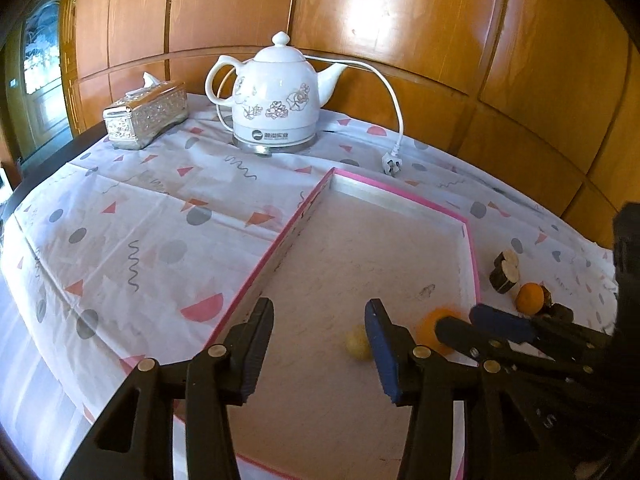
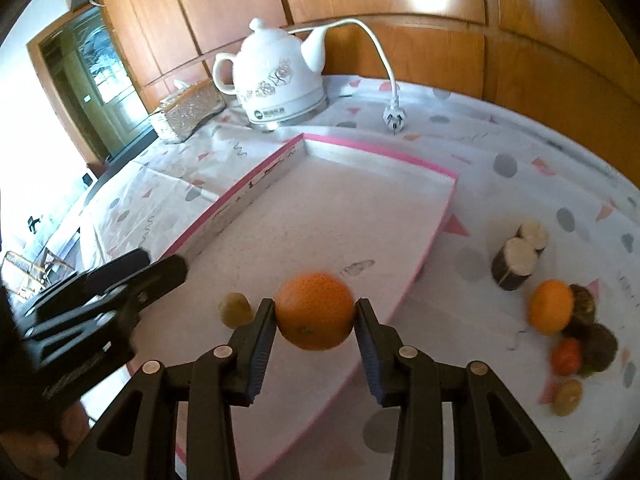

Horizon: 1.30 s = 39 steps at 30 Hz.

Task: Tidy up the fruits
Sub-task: 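Carry both into the pink tray, opening the left tool while the right tool releases the orange, then grasp the small yellow fruit with the right tool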

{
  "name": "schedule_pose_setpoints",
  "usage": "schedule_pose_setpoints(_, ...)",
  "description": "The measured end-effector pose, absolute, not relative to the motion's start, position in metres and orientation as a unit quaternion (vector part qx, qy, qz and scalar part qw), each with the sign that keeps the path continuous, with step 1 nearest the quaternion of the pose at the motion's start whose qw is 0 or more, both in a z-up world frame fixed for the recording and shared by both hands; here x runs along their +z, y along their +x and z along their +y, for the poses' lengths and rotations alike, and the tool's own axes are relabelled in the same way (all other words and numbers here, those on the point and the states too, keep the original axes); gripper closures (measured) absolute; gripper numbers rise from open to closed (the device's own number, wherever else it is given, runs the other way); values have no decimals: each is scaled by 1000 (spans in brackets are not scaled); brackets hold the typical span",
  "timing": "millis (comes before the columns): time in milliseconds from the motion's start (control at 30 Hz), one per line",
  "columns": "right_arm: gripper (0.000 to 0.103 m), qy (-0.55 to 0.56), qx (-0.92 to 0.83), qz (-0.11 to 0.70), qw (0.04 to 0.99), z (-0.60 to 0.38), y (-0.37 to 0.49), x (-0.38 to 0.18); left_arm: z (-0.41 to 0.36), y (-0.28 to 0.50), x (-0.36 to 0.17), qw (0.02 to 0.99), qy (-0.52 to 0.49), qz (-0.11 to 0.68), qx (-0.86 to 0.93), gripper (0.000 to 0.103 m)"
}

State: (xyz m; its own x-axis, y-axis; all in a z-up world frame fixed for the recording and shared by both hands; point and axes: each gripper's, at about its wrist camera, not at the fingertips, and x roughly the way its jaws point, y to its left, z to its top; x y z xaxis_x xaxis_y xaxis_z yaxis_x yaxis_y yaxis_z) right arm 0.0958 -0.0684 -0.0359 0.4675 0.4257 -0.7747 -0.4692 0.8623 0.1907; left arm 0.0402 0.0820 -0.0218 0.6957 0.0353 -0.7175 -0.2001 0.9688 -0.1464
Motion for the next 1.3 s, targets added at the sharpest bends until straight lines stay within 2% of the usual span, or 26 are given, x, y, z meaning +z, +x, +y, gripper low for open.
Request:
schedule_pose_setpoints(33, 59, -23, 260, 443, 857, -66, 96, -37, 82, 39, -22, 915, -106, 385, 64, 55)
schedule_pose_setpoints(100, 48, -21, 256, 441, 860, -66, 95, -37, 82, 37, -23, 914, -107, 387, 64, 55)
schedule_pose_setpoints(267, 40, -9, 246, 429, 869, -74, 84, -35, 81, 34, -26, 912, -113, 389, 62, 54)
schedule_pose_setpoints(367, 40, -6, 226, 423, 877, -84, 76, -35, 78, 33, -26, 913, -118, 388, 52, 52)
schedule_pose_setpoints(433, 40, 0, 215, 419, 882, -93, 70, -34, 76, 32, -25, 913, -124, 387, 46, 45)
schedule_pose_setpoints(867, 40, 58, 114, 402, 907, -182, 62, -31, 42, 29, -23, 918, -92, 386, 3, 45)
schedule_pose_setpoints(1000, 39, 58, 54, 388, 918, -221, 62, -30, 33, 28, -24, 917, -89, 388, -13, 42)
schedule_pose_setpoints(1300, 38, 73, 9, 410, 909, -260, 87, -47, 17, 28, -28, 915, -75, 395, -36, 39)
